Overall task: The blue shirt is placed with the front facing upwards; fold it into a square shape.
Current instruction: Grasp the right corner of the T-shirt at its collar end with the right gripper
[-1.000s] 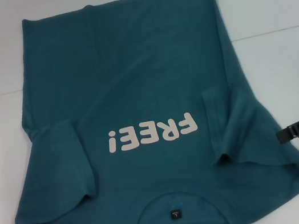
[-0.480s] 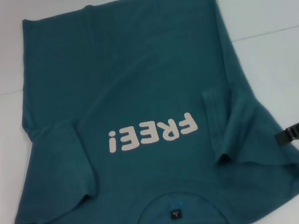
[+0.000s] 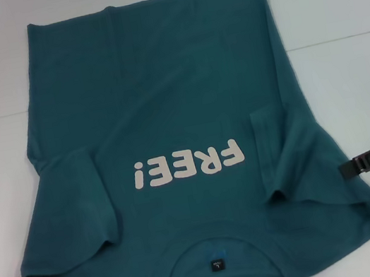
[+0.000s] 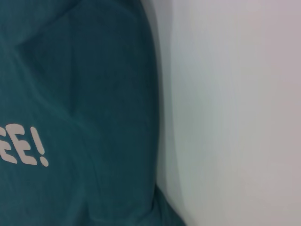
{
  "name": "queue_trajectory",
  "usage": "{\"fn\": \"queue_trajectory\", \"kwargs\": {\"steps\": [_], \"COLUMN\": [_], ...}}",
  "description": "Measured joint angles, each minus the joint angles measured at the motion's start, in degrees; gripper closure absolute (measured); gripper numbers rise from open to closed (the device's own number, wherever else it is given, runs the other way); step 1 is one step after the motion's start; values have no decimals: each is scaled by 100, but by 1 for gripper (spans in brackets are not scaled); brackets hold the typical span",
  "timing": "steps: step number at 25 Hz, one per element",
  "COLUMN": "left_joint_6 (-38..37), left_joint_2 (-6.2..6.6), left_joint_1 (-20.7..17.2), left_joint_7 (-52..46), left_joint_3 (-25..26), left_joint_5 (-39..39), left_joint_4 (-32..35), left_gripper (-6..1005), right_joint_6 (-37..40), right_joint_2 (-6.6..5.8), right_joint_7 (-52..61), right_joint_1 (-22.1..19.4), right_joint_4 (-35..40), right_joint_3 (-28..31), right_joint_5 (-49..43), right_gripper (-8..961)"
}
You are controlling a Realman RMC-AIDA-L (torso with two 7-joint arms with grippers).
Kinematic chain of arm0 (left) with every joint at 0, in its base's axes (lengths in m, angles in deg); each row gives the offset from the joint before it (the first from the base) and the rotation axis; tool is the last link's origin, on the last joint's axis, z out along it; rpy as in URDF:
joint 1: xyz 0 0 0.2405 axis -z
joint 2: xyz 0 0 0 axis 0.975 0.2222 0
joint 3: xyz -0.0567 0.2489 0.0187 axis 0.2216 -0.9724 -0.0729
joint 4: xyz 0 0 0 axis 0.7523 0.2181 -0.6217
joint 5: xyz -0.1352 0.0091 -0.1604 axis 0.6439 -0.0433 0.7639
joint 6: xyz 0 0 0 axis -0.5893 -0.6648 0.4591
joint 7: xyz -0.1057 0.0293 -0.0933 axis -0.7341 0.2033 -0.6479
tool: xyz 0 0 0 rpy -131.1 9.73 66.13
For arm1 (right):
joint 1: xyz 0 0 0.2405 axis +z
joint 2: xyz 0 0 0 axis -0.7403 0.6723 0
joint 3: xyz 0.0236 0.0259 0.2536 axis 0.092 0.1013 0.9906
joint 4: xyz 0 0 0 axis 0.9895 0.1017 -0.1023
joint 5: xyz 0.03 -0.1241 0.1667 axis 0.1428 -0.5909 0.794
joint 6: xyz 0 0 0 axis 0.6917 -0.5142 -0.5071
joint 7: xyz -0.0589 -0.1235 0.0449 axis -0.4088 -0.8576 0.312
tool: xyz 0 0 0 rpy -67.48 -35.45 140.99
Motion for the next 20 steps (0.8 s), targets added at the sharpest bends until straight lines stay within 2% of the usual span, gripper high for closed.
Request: {"fn": "queue_trajectory", "kwargs": {"steps": [5,16,18,20], "left_joint_6": [51,106,108,108], "left_joint_2": [-65,-68,-68,-68], "left_joint_1": [11,-9,-22,-28], "left_joint_7": [-16,-32,-41,-45], "left_joint_3": [-16,-13,-5,2], "left_joint_5": [-40,-41,-26,-13], "left_joint_4": [198,175,189,196], "left_gripper": [398,604,844,883], "right_joint_6": [66,120,121,122], "right_joint_2": [-4,2,2,-4], "right_joint_7": [18,14,14,12], "right_joint_1": [-6,-19,-25,-31], "right_joint_4": [13,9,9,8], "right_joint_3": [18,61,63,79], "right_joint_5": [14,52,73,84], "right_gripper": [135,135,135,135]}}
